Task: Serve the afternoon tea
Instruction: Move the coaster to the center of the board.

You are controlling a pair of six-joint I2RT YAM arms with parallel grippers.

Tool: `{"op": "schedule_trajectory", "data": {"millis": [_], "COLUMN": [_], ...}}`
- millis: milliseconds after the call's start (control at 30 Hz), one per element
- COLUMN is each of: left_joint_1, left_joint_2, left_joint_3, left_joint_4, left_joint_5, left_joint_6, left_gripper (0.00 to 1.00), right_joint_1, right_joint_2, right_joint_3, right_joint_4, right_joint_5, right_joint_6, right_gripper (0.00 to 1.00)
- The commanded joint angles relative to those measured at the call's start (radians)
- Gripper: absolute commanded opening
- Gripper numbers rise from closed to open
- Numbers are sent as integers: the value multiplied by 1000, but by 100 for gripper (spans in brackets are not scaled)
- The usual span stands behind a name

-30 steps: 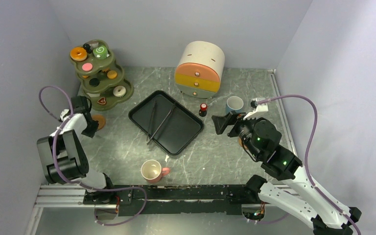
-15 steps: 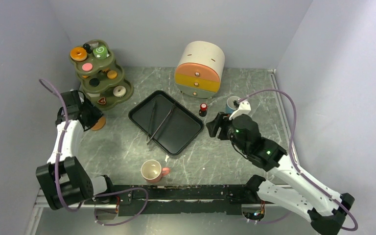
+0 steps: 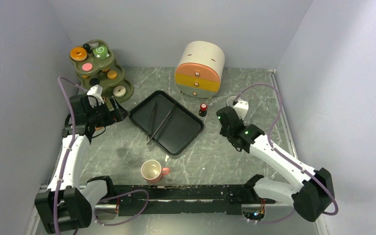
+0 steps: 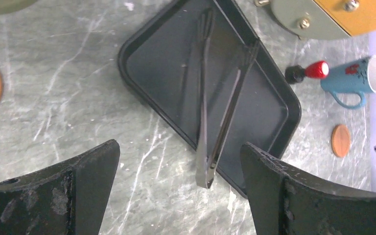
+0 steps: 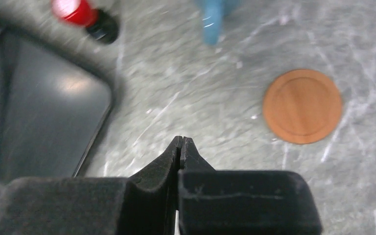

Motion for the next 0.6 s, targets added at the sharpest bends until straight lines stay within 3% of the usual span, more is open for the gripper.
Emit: {"op": "schedule_trajectory", "data": {"millis": [0, 100, 167, 433, 567], "left_joint_1": [-52, -60, -71, -91, -106], "left_joint_2": [-49, -50, -57, -94, -93], "left_joint_3": [-8, -21, -20, -30, -25], "left_joint_4": [36, 37, 29, 27, 15], "left_joint_5": [-6, 7, -4, -46, -67], "left_joint_6": [53, 46, 48, 31, 32], "left_gripper": [98, 98, 97, 97, 98], "right_joint_1": [-201, -363, -408, -467, -469], "right_joint_2": [36, 50, 70, 198, 204], "right_joint_3": [-31, -77, -96, -98, -134], "right_joint_4": [41, 88, 103, 37, 81], "right_joint_5": [5, -58, -50, 24, 24], "right_joint_6": [20, 44, 65, 217, 234], "right_gripper": [0, 0, 0, 0, 0]}}
